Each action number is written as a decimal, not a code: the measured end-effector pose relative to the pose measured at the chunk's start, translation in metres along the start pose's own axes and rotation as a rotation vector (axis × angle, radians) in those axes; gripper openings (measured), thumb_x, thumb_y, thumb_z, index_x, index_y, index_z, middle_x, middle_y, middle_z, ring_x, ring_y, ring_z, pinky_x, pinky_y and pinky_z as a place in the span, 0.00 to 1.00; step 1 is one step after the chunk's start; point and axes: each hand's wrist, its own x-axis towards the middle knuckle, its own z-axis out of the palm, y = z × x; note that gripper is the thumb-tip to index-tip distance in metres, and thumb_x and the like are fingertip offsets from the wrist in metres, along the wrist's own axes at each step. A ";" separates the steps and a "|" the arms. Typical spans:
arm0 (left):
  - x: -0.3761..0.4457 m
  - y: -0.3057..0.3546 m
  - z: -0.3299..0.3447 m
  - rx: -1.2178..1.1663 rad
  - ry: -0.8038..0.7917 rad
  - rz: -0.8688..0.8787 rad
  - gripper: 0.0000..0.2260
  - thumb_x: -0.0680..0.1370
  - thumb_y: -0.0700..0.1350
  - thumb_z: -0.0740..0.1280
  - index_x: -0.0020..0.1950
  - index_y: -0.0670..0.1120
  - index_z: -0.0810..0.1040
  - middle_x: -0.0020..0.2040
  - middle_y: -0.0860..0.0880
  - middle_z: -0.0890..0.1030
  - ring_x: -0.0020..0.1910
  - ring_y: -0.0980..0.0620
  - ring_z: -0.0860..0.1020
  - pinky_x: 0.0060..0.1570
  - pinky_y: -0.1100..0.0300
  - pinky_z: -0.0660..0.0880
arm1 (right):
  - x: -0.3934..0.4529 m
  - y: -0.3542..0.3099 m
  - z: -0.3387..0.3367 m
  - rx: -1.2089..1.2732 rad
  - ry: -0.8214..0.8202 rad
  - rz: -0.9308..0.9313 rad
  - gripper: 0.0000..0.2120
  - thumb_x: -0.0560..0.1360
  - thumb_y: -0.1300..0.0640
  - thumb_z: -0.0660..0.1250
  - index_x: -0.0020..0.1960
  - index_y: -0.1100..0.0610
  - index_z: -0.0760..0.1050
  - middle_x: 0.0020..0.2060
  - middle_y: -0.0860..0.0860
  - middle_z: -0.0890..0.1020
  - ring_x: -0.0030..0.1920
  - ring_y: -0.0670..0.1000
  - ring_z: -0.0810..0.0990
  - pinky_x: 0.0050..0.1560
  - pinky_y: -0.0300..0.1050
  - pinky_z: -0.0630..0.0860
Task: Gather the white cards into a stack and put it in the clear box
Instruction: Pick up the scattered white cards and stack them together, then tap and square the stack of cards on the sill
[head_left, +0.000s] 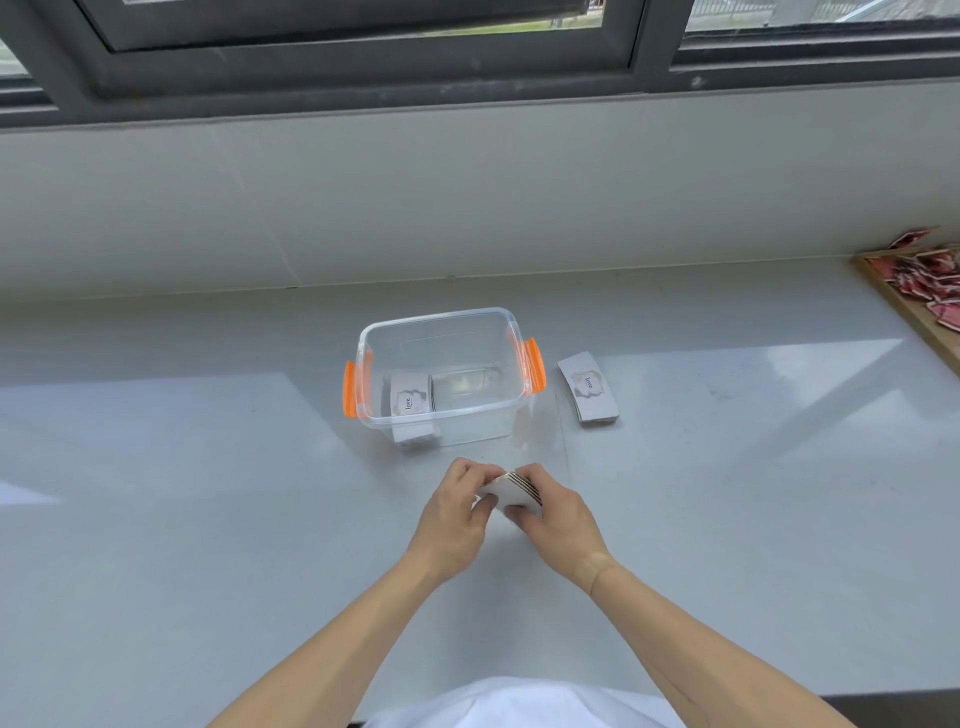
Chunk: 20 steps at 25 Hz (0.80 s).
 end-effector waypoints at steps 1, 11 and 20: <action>-0.002 0.003 -0.002 0.058 0.017 0.067 0.15 0.77 0.33 0.63 0.60 0.49 0.77 0.52 0.52 0.73 0.47 0.58 0.75 0.47 0.62 0.74 | 0.000 -0.002 0.002 0.031 0.004 -0.001 0.10 0.75 0.57 0.67 0.51 0.45 0.70 0.39 0.42 0.81 0.41 0.47 0.78 0.41 0.43 0.74; -0.026 0.000 0.013 0.587 0.004 0.277 0.34 0.70 0.40 0.69 0.75 0.46 0.61 0.70 0.50 0.71 0.68 0.50 0.71 0.62 0.56 0.73 | -0.011 0.007 0.019 0.111 0.009 0.062 0.13 0.78 0.57 0.65 0.58 0.46 0.68 0.44 0.46 0.84 0.45 0.51 0.81 0.48 0.51 0.78; 0.019 0.020 0.012 -0.026 -0.237 -0.199 0.34 0.74 0.46 0.67 0.75 0.62 0.53 0.65 0.56 0.68 0.55 0.56 0.77 0.52 0.57 0.77 | 0.015 0.015 -0.027 0.163 -0.010 0.193 0.16 0.75 0.53 0.68 0.59 0.51 0.66 0.49 0.49 0.81 0.49 0.53 0.79 0.46 0.49 0.75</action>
